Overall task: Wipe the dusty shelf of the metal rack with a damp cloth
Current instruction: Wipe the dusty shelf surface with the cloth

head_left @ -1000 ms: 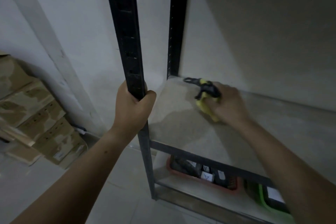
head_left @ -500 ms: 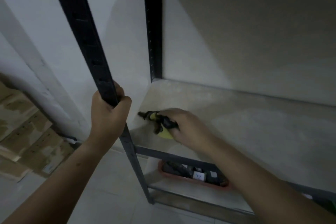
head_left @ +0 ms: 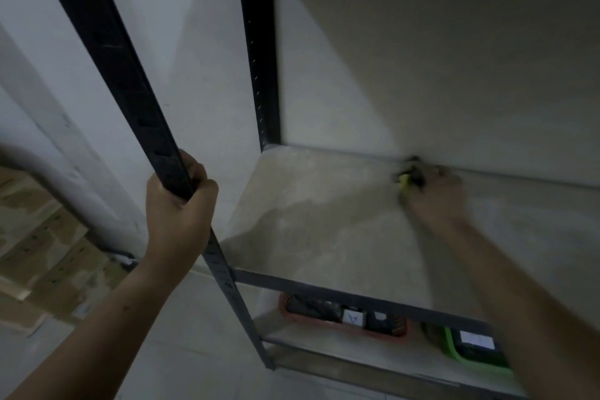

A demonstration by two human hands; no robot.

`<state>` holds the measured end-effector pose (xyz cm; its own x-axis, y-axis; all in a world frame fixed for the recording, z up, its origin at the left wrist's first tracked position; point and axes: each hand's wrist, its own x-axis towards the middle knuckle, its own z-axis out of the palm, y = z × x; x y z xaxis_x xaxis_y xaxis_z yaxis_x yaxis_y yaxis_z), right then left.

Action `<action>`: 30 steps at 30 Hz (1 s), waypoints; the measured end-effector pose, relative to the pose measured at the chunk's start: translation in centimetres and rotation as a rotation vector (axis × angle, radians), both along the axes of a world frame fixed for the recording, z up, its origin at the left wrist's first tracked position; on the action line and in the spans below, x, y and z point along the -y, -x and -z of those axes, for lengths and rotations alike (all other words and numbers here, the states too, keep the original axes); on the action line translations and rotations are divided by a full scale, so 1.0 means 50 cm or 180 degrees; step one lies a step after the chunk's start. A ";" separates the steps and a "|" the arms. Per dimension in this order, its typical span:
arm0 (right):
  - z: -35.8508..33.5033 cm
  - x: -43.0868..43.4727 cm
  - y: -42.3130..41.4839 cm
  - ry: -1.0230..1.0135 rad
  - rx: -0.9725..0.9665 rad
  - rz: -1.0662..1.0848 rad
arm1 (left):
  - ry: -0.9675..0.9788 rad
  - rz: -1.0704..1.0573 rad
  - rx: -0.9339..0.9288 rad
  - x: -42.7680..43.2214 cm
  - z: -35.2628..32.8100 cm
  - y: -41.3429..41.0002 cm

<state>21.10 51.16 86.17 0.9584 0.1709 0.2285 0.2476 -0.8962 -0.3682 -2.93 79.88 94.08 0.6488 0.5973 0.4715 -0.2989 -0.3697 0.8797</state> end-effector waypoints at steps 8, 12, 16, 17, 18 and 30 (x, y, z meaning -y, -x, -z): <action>-0.084 -0.326 0.275 -0.0675 -0.1154 -0.3377 | -0.0198 0.0067 -0.0030 -0.005 -0.002 0.007; -0.097 -0.174 0.179 -0.1502 -0.0397 -0.2255 | -0.0057 0.0051 -0.0058 -0.002 -0.003 0.007; -0.047 -0.014 0.106 -0.0348 -0.0206 -0.1171 | 0.0060 0.0023 -0.0038 0.003 -0.008 0.008; -0.035 -0.010 0.119 -0.0134 -0.0205 -0.1021 | 0.0041 0.0007 -0.0031 0.005 -0.010 0.010; -0.024 -0.023 0.145 -0.0027 -0.0126 -0.0989 | 0.0033 -0.0010 -0.0032 0.005 -0.011 0.011; -0.036 -0.246 0.276 -0.1496 -0.0564 -0.1927 | 0.0028 -0.0057 -0.0188 -0.001 -0.007 0.018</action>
<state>7.30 63.46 87.99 0.7583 0.5984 0.2587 0.5452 -0.3646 -0.7548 -3.81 79.92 94.43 0.6646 0.6129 0.4273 -0.2397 -0.3668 0.8989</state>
